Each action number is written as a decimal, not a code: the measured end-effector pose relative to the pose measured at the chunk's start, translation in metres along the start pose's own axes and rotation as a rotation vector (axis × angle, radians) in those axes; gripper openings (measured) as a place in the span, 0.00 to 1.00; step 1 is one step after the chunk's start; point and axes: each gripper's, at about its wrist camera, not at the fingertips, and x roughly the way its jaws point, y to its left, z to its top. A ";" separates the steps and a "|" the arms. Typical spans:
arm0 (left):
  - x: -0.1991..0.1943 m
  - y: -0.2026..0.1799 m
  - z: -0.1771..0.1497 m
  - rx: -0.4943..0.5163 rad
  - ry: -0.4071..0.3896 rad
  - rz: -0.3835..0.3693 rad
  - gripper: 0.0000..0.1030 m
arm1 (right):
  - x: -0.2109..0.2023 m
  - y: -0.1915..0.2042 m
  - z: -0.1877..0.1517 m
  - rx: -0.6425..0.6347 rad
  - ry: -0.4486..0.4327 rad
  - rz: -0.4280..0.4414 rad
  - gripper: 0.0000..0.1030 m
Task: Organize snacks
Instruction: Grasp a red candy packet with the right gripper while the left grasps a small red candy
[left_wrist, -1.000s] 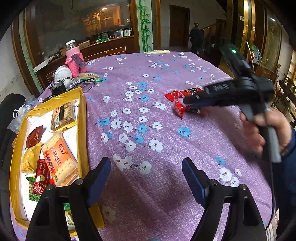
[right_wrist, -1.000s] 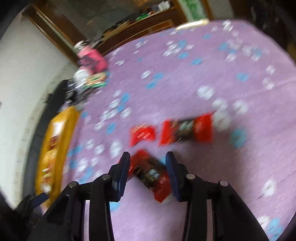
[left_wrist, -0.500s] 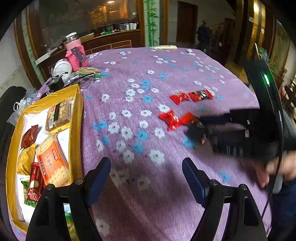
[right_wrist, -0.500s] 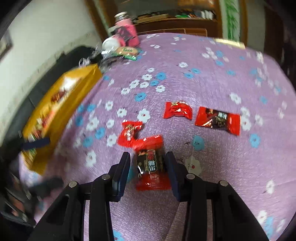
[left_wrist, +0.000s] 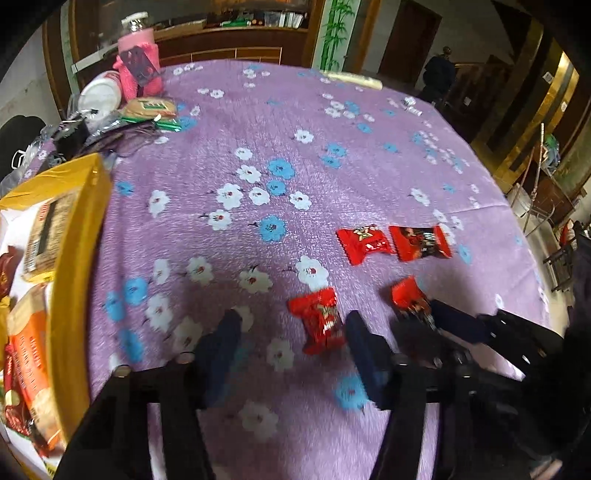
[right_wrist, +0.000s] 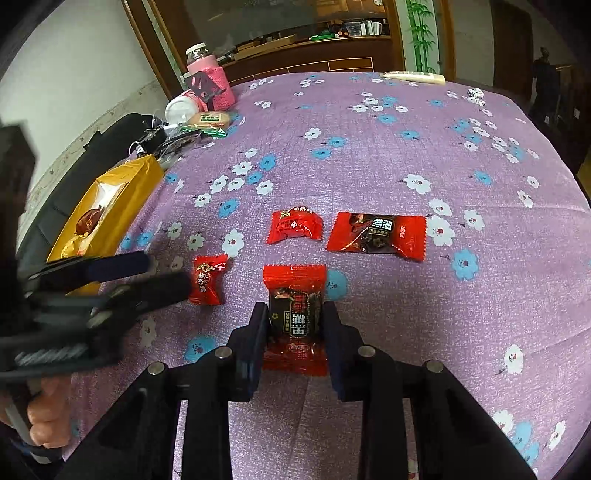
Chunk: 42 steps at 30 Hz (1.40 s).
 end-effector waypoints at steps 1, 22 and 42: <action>0.003 0.000 0.001 -0.002 0.005 -0.009 0.53 | 0.000 0.000 0.000 0.000 0.000 0.001 0.27; 0.006 -0.001 -0.018 0.164 -0.179 0.057 0.29 | 0.005 0.026 -0.007 -0.156 -0.023 -0.153 0.27; 0.004 0.000 -0.018 0.159 -0.195 0.065 0.26 | 0.002 0.026 -0.006 -0.139 -0.039 -0.196 0.27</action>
